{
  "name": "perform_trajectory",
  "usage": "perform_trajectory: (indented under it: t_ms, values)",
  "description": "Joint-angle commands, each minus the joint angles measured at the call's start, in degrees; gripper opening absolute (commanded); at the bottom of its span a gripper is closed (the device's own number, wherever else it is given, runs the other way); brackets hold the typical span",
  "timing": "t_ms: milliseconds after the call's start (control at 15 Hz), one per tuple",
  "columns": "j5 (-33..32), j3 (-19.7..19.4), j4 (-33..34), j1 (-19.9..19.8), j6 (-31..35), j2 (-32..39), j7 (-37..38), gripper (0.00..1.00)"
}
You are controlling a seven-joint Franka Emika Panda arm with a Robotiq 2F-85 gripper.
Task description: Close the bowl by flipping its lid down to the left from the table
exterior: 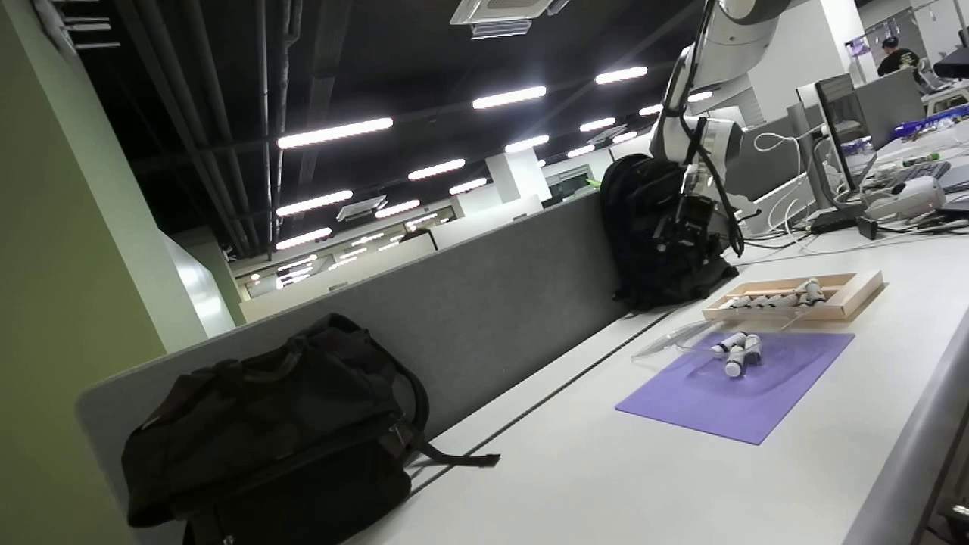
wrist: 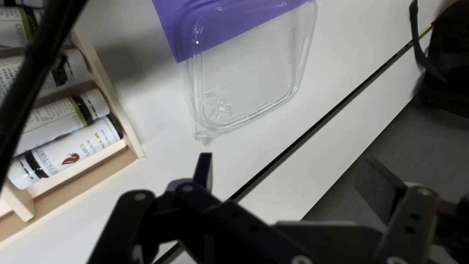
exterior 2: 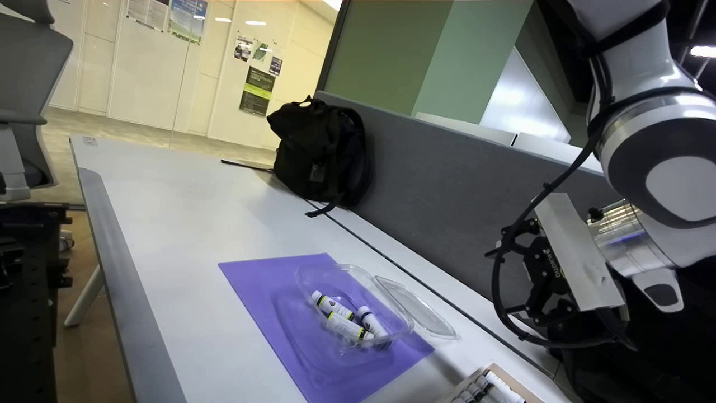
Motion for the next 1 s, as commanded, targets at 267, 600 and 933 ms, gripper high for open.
perform_trajectory:
  t_ms: [267, 600, 933]
  values:
    - [-2.76, 3.57, 12.47, -3.19, -1.72, 12.41, 2.39, 1.0]
    - [-2.99, 6.46, 16.97, -4.36, -2.34, 18.07, 1.84, 1.0]
    - [-2.52, 8.55, 19.5, -5.3, -3.71, 19.61, 1.66, 1.0]
